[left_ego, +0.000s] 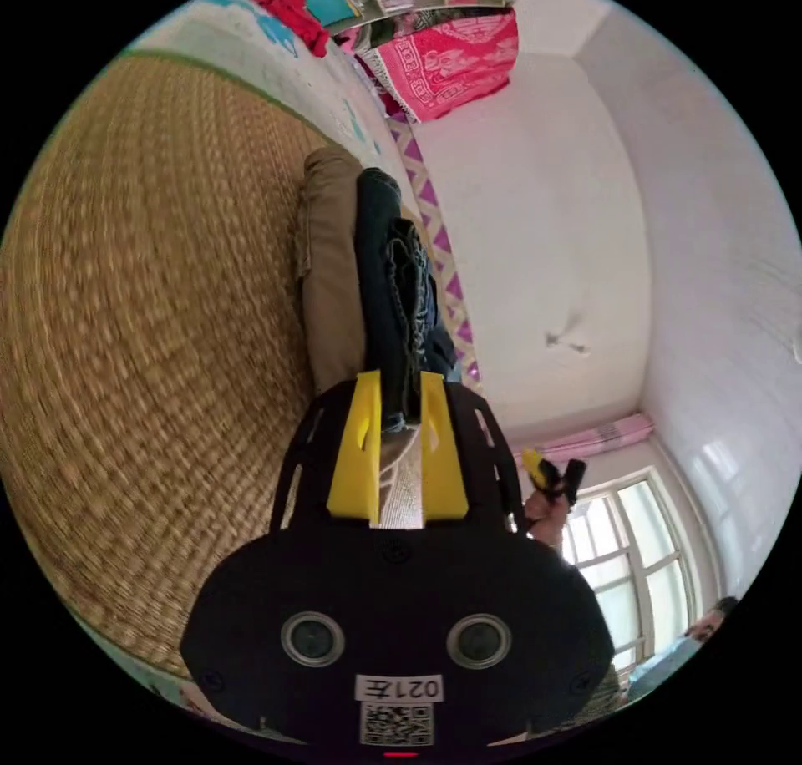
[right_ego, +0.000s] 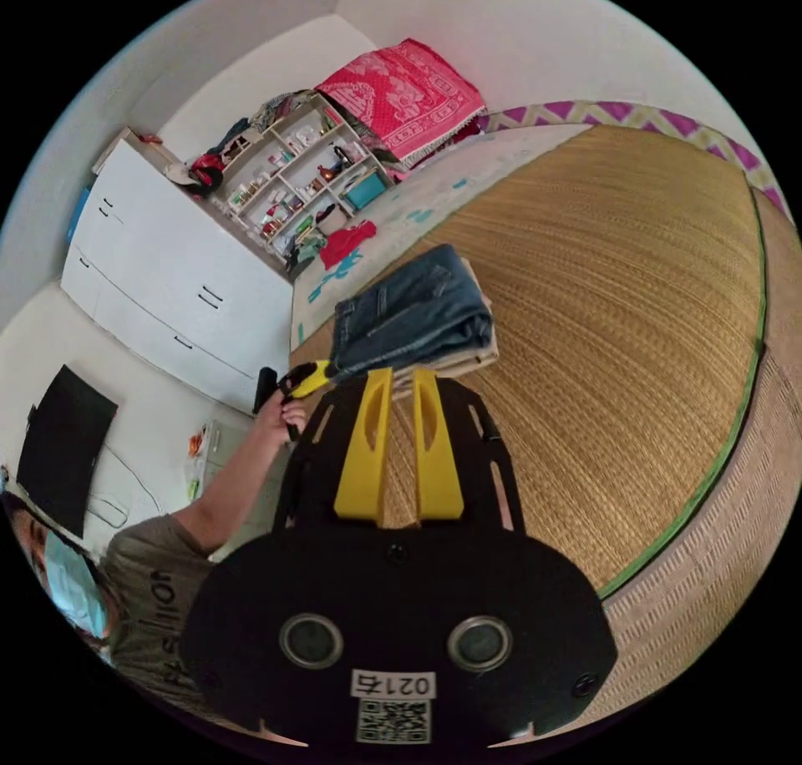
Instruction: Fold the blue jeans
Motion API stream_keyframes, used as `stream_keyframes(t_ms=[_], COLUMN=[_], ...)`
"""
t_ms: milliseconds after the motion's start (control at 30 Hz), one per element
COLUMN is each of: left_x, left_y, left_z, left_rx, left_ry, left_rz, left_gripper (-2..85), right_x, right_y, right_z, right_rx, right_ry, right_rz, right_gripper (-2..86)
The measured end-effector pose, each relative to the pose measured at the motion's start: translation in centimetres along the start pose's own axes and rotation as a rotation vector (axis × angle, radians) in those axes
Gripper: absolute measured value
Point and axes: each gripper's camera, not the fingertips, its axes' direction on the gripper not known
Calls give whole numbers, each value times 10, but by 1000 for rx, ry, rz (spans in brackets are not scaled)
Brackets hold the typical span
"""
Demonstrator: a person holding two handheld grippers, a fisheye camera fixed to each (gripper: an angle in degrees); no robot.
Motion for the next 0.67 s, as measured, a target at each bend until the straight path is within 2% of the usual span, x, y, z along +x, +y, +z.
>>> stream_keyframes(t_ms=[33,167,400,533,667], left_x=[-1,17,88,104,104], left_y=[13,64,200,253,279], left_z=[-9,-22,48,107,156], left_rx=[-6,-52,-363,-487,-559], left_ry=[4,55,55,169,216], left_rz=[34,154,482,462,418], left_gripper=[6,-7,-9,-10,-10], right_x=[5,33,85,100,92], right_y=[32,156,358,456,495], right_z=[-1,-49,-189,-272,-322], right_rx=[-25,-40,76,161,248], right_ry=[33,201,461,680,958], right_rz=[-6,24,251,371,308], right_gripper=[34,34,82,100,108])
